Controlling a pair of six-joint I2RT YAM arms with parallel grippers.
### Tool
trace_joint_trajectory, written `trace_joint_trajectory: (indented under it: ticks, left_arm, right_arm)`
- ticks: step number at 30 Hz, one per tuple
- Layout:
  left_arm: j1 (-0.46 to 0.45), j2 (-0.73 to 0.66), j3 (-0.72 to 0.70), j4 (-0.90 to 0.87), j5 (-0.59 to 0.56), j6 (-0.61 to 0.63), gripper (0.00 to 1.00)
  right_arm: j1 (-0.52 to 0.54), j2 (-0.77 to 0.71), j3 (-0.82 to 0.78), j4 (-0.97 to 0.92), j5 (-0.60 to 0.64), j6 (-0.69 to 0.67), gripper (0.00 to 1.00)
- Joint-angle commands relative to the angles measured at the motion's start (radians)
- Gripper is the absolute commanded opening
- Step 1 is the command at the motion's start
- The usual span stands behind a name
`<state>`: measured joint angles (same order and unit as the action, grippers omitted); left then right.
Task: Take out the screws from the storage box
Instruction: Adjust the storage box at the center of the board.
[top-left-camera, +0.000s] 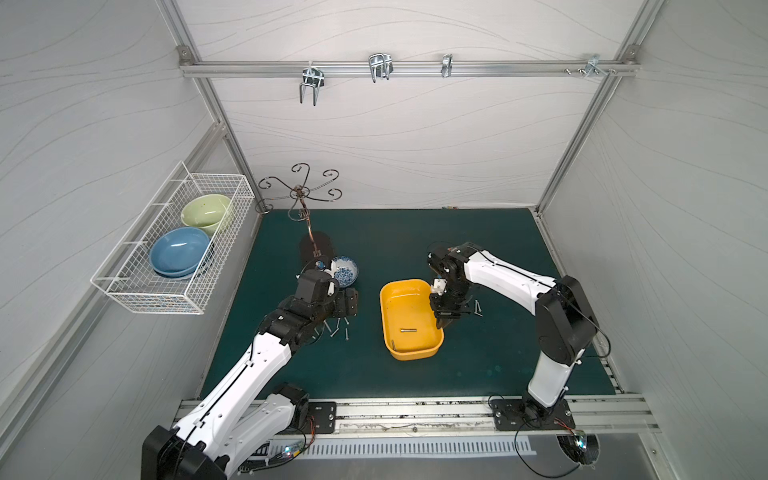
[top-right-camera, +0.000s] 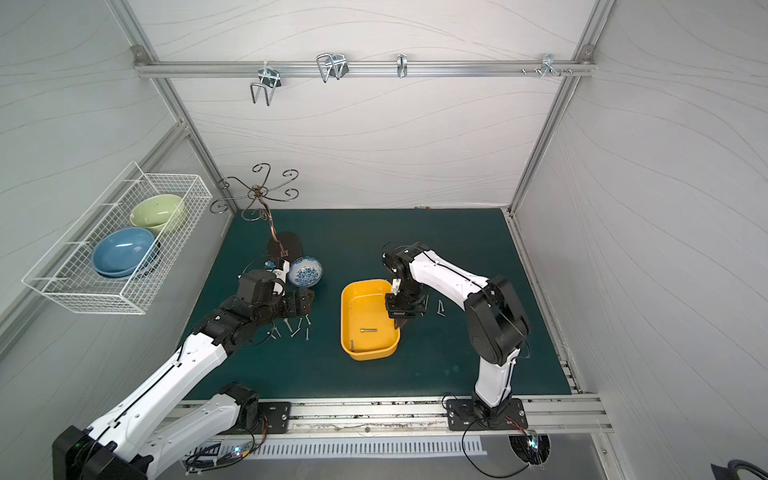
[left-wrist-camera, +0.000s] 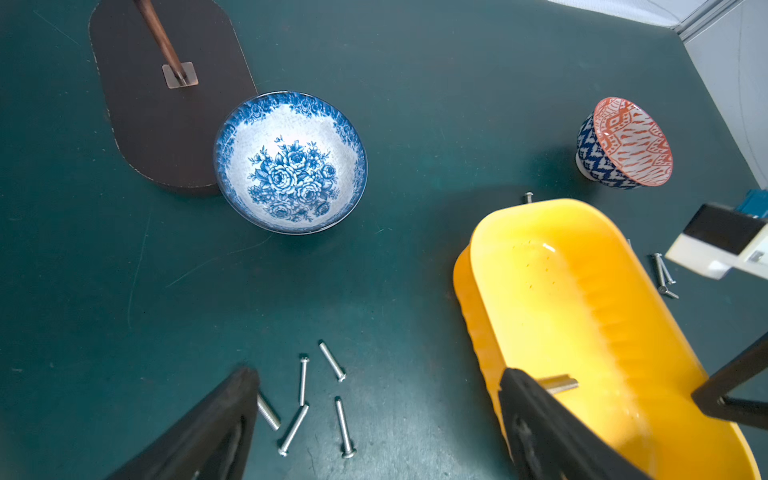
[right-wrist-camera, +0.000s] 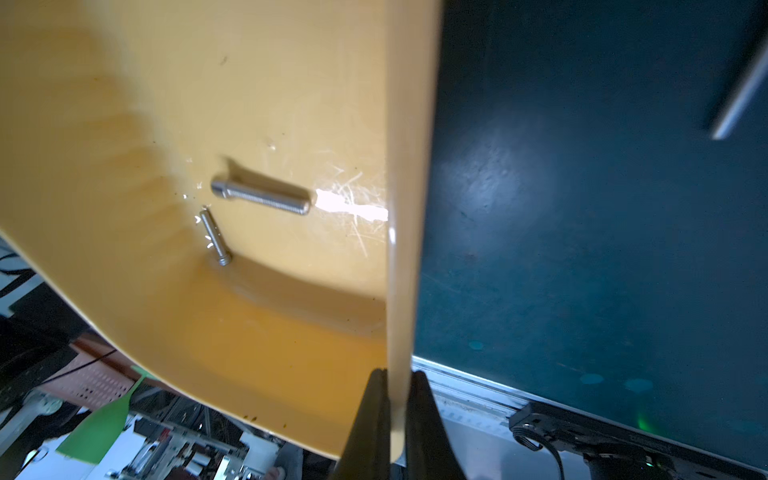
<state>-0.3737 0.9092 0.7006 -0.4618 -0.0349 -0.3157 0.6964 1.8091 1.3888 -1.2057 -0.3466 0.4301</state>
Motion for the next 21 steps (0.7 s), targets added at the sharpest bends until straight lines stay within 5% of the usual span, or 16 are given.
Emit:
trace_joint_trajectory:
  ticks: [1,10,21]
  left_arm:
    - [0.005,-0.015,0.000,0.046,-0.013,0.019,0.94]
    - [0.009,-0.009,0.006,0.046,-0.008,0.021,0.94]
    - [0.013,-0.002,0.023,0.033,0.001,0.019,0.94]
  right_arm:
    - [-0.020,0.007,0.019,-0.112,-0.181,-0.050,0.00]
    - [-0.041,-0.005,0.013,-0.068,0.011,-0.024,0.00]
    - [-0.052,0.034,-0.010,-0.081,-0.187,-0.006,0.00]
